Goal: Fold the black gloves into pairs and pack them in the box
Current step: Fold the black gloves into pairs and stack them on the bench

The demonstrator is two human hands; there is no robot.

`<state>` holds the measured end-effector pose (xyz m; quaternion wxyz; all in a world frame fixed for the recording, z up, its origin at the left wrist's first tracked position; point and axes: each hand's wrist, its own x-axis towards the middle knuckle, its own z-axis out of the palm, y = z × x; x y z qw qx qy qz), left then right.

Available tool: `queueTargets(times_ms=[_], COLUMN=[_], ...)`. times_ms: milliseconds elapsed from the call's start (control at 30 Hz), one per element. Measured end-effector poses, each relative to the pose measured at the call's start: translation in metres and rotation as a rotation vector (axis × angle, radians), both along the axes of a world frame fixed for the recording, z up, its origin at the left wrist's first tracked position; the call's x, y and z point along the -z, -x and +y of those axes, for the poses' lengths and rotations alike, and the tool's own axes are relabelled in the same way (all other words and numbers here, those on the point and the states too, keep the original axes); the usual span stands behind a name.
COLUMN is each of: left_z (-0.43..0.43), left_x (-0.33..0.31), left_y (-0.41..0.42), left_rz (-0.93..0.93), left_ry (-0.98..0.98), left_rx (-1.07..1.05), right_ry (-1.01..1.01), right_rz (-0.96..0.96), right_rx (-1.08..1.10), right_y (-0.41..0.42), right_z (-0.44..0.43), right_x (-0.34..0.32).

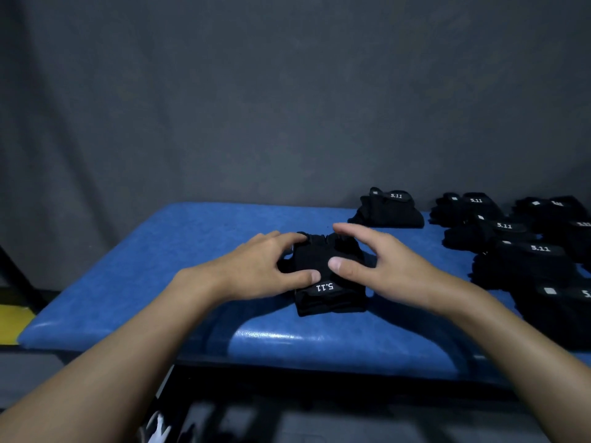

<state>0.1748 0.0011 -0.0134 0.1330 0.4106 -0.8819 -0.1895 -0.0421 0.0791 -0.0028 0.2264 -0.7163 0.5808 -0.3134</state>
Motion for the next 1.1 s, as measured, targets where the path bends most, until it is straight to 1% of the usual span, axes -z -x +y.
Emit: queueTargets(times_ms=[33, 133, 200, 267, 333, 433, 533, 600, 633, 667, 733, 867, 933, 1000, 1100], left_z=[-0.001, -0.003, -0.007, -0.010, -0.011, -0.011, -0.009, -0.004, 0.000, 0.003, 0.008, 0.011, 0.010, 0.009, 0.008], left_x=[0.001, -0.005, -0.011, -0.014, -0.013, -0.010, -0.008, -0.009, -0.010, -0.010, -0.010, -0.005, -0.004, -0.003, -0.001], left_y=[-0.001, -0.006, -0.015, -0.023, -0.027, -0.026, -0.020, -0.014, -0.011, -0.008, -0.003, 0.001, 0.001, 0.000, 0.000], left_rz=[0.019, 0.104, 0.091, 0.052, 0.024, 0.026, 0.150, 0.249, 0.268, 0.257, 0.171, -0.067, -0.132, -0.161, -0.199], left_ry=[-0.015, -0.117, -0.100, -0.061, -0.067, -0.038, 0.050, 0.097, 0.117, 0.135, 0.125, -0.002, -0.026, -0.018, -0.002], left_rx=[0.008, -0.004, -0.051, -0.083, -0.083, -0.084, -0.089, -0.038, 0.007, 0.048, 0.084, 0.085, 0.069, 0.060, 0.050], right_ry=[-0.021, -0.128, -0.178, -0.191, -0.202, -0.150, -0.109, -0.111, -0.114, -0.118, -0.125, -0.149, -0.114, -0.062, 0.068], right_rz=[0.025, 0.222, 0.283, 0.283, 0.293, 0.296, 0.216, 0.209, 0.210, 0.213, 0.210, 0.230, 0.264, 0.225, 0.175], right_rx=[-0.023, -0.049, -0.054, -0.050, -0.047, -0.055, -0.051, -0.048, -0.044, -0.040, -0.040, -0.050, -0.055, -0.065, -0.095], right_y=[-0.001, 0.000, 0.001, 0.002, 0.001, -0.002, -0.006, -0.005, -0.004, -0.002, 0.000, -0.001, -0.001, 0.000, 0.008], right_z=[0.000, -0.001, 0.000, 0.001, 0.004, 0.005, 0.006, 0.004, 0.003, 0.001, -0.001, 0.001, 0.001, 0.001, 0.001], right_x=[0.002, 0.010, 0.011, 0.010, 0.006, 0.002, -0.002, 0.000, 0.001, 0.003, 0.007, 0.011, 0.010, 0.009, 0.006])
